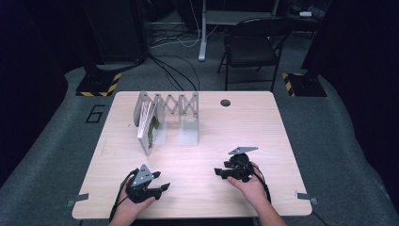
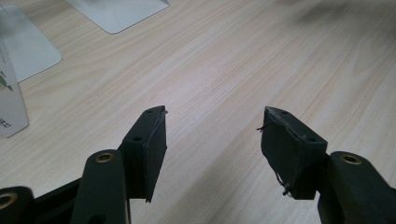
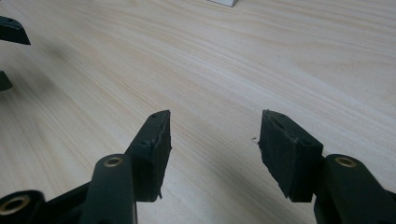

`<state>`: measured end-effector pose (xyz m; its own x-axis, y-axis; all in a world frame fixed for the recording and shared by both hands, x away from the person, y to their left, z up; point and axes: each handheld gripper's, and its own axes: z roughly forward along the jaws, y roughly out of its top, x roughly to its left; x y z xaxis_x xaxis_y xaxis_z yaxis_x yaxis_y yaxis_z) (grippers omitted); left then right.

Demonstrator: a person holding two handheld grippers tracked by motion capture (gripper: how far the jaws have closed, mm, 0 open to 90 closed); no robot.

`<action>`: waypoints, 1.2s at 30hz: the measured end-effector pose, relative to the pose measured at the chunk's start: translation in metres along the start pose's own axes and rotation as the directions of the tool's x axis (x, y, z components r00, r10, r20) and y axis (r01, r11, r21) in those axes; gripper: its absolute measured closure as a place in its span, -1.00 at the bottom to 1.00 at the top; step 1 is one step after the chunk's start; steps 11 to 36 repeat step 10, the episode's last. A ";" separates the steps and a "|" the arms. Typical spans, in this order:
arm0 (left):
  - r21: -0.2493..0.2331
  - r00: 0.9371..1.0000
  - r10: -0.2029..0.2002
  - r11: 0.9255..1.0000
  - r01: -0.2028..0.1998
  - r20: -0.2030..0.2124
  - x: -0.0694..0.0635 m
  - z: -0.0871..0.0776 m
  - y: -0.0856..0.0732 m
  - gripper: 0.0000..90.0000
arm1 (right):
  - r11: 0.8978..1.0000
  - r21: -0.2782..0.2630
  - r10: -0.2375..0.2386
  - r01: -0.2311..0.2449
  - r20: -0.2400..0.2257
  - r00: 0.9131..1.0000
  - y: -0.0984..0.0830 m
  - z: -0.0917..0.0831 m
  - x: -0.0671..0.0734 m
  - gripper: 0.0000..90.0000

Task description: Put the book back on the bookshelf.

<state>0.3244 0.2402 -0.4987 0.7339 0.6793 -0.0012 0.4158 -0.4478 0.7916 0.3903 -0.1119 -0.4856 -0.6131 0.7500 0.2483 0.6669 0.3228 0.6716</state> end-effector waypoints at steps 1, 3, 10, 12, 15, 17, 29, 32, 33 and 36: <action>-0.003 1.000 -0.009 1.000 0.009 -0.002 -0.001 0.001 -0.001 -0.09 | 1.000 0.004 0.006 -0.006 0.001 1.000 0.000 0.000 0.000 -0.03; -0.003 1.000 -0.007 1.000 0.007 -0.005 -0.001 0.002 -0.001 -0.09 | 1.000 0.009 0.022 -0.022 0.001 1.000 -0.001 -0.001 0.002 -0.03; -0.028 0.999 -0.044 0.999 0.044 -0.020 0.003 -0.004 0.000 -0.09 | 1.000 0.011 0.026 -0.026 -0.002 1.000 -0.001 0.000 0.001 -0.03; -0.028 0.999 -0.044 0.999 0.044 -0.020 0.003 -0.004 0.000 -0.09 | 1.000 0.011 0.026 -0.026 -0.002 1.000 -0.001 0.000 0.001 -0.03; -0.028 0.999 -0.044 0.999 0.044 -0.020 0.003 -0.004 0.000 -0.09 | 1.000 0.011 0.026 -0.026 -0.002 1.000 -0.001 0.000 0.001 -0.03; -0.028 0.999 -0.044 0.999 0.044 -0.020 0.003 -0.004 0.000 -0.09 | 1.000 0.011 0.026 -0.026 -0.002 1.000 -0.001 0.000 0.001 -0.03; -0.028 0.999 -0.044 0.999 0.044 -0.020 0.003 -0.004 0.000 -0.09 | 1.000 0.011 0.026 -0.026 -0.002 1.000 -0.001 0.000 0.001 -0.03; -0.028 0.999 -0.044 0.999 0.044 -0.020 0.003 -0.004 0.000 -0.09 | 1.000 0.011 0.026 -0.026 -0.002 1.000 -0.001 0.000 0.001 -0.03; -0.028 0.999 -0.044 0.999 0.044 -0.020 0.003 -0.004 0.000 -0.09 | 1.000 0.011 0.026 -0.026 -0.002 1.000 -0.001 0.000 0.001 -0.03; -0.028 0.999 -0.044 0.999 0.044 -0.020 0.003 -0.004 0.000 -0.09 | 1.000 0.011 0.026 -0.026 -0.002 1.000 -0.001 0.000 0.001 -0.03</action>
